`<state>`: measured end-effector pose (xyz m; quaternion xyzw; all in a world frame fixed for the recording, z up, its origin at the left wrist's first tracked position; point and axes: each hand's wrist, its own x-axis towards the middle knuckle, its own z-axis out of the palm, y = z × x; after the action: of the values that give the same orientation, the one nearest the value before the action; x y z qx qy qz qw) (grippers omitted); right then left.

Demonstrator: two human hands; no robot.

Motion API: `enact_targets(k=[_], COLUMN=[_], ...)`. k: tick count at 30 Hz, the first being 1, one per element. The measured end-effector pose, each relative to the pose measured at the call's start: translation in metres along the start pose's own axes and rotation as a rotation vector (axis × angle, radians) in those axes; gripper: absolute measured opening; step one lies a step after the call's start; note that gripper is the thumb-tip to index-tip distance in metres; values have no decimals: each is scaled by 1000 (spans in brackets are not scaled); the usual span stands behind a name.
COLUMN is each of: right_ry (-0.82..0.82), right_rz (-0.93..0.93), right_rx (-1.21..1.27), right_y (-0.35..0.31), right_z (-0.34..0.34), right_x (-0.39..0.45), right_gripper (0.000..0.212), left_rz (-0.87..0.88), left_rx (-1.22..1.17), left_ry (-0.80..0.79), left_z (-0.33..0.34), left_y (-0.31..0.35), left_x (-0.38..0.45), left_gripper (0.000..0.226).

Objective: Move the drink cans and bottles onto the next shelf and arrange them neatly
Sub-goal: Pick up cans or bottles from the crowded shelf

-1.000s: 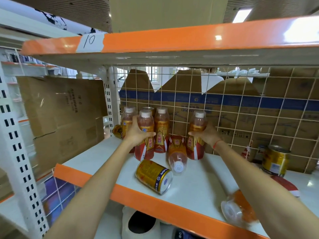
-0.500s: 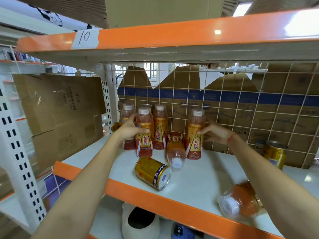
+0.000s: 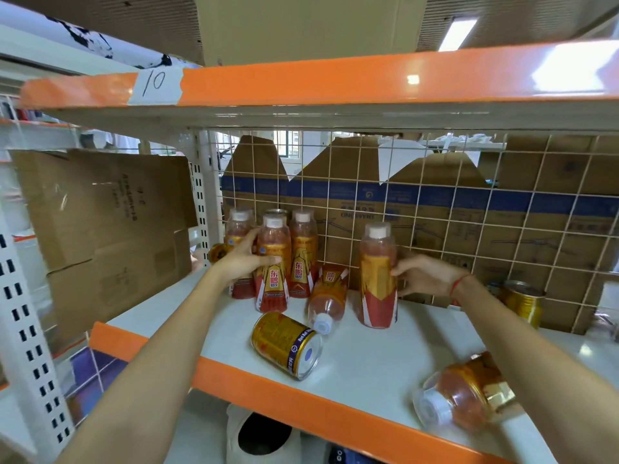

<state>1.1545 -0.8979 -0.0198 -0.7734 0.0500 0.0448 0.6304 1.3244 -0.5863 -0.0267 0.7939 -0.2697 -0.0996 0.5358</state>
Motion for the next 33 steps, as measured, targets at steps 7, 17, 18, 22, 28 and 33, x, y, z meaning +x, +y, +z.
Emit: enact_targets(k=[7, 17, 18, 22, 28, 33], right_ry=[93, 187, 172, 405, 449, 436], right_rz=[-11, -47, -40, -60, -60, -22], right_rx=[-63, 54, -13, -42, -192, -124], right_y=[0, 1, -4, -19, -9, -4], right_z=[10, 5, 13, 34, 20, 16], right_x=[2, -10, -20, -27, -10, -5], right_gripper=[94, 104, 110, 62, 79, 76], left_rz=[3, 31, 34, 61, 68, 68], left_rx=[7, 10, 9, 2, 25, 23], left_ry=[22, 62, 75, 168, 242, 237], left_z=[1, 5, 6, 17, 23, 23], left_y=[-2, -2, -1, 0, 3, 6], left_x=[-3, -8, -8, -10, -10, -12], left_gripper=[89, 88, 90, 94, 86, 84])
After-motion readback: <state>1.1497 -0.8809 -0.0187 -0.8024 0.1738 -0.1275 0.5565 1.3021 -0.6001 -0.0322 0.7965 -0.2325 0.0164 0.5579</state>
